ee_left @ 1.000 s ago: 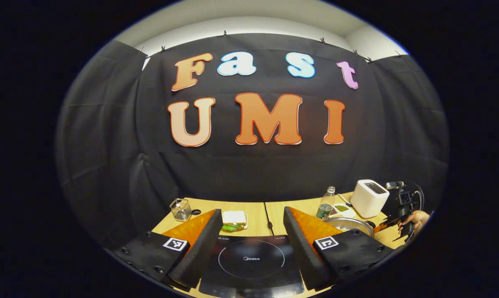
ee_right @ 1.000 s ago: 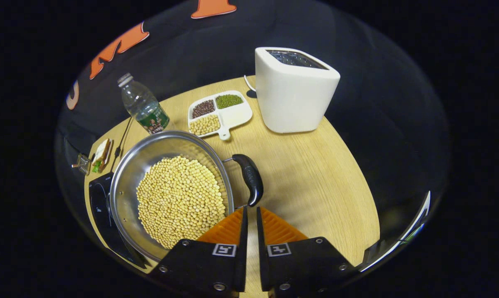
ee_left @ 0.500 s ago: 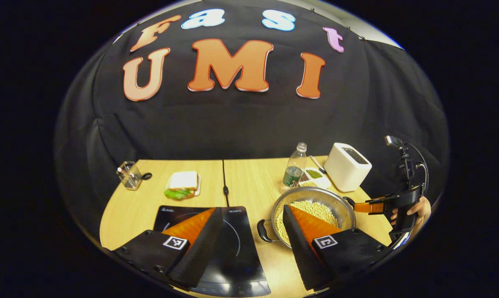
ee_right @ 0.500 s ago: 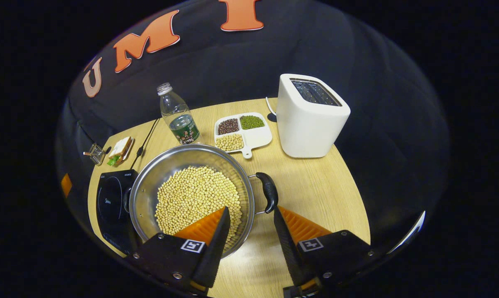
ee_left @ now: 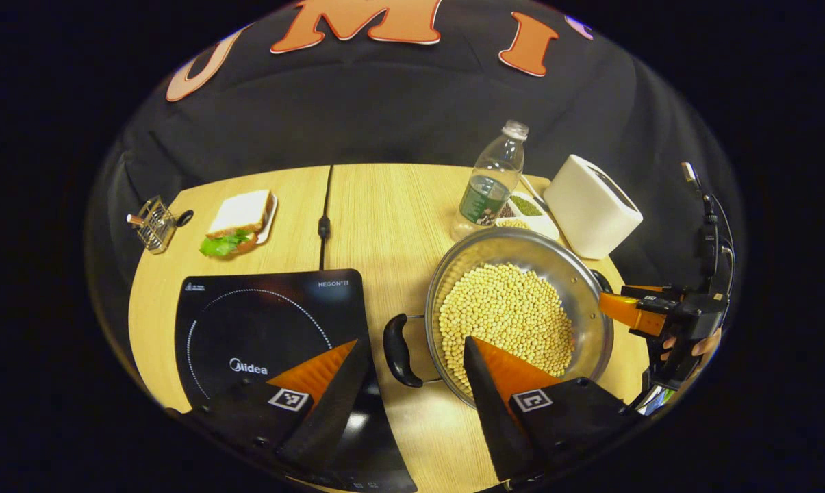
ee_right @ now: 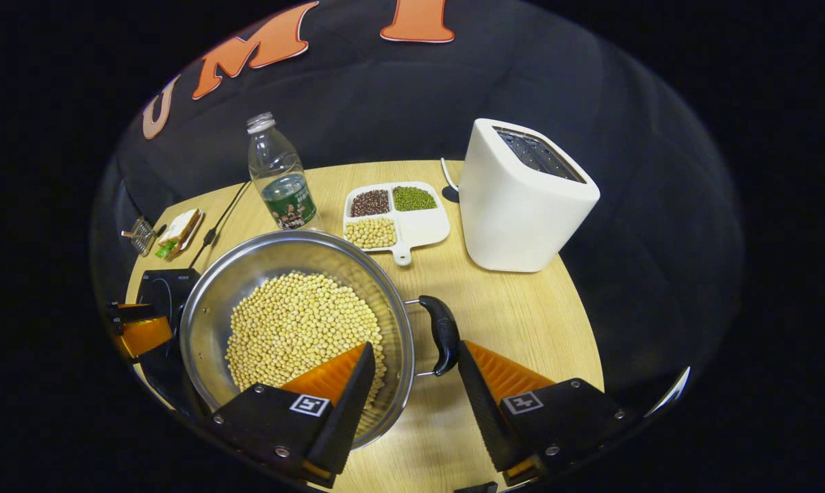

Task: First push the handle of the pot to place it horizontally, then grasp the pot with both hands and set it on the induction cooktop.

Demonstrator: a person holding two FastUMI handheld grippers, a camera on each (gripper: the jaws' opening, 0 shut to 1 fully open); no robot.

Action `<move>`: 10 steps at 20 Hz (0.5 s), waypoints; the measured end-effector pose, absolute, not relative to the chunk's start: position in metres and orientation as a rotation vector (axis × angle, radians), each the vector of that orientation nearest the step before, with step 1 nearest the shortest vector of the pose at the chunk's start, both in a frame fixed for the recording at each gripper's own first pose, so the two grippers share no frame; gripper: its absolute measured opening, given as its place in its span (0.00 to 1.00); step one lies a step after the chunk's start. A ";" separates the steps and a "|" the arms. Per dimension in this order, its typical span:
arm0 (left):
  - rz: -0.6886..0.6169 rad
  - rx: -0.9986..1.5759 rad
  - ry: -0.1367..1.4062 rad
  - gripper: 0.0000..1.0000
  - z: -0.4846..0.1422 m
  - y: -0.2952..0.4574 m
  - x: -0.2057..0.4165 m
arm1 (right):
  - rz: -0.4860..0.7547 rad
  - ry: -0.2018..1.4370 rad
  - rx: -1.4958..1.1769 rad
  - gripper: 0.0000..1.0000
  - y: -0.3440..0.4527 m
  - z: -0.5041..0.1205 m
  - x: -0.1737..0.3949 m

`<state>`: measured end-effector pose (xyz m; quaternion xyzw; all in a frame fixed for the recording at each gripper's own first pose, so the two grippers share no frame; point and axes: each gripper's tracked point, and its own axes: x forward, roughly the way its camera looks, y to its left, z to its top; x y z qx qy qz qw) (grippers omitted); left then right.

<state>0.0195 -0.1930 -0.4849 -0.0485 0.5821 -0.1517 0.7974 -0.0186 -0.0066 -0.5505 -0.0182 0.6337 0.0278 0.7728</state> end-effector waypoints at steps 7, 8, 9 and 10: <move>-0.304 -0.160 1.330 0.93 -0.522 -0.206 0.015 | 0.008 1.419 -0.063 0.78 -0.019 -0.576 -0.021; -0.300 -0.178 1.335 0.92 -0.523 -0.207 0.013 | 0.003 1.421 -0.062 0.78 -0.019 -0.579 -0.020; -0.301 -0.188 1.336 0.91 -0.525 -0.210 0.014 | 0.003 1.419 -0.070 0.78 -0.020 -0.581 -0.020; -0.307 -0.196 1.337 0.93 -0.530 -0.215 0.012 | 0.003 1.413 -0.086 0.79 -0.021 -0.582 -0.019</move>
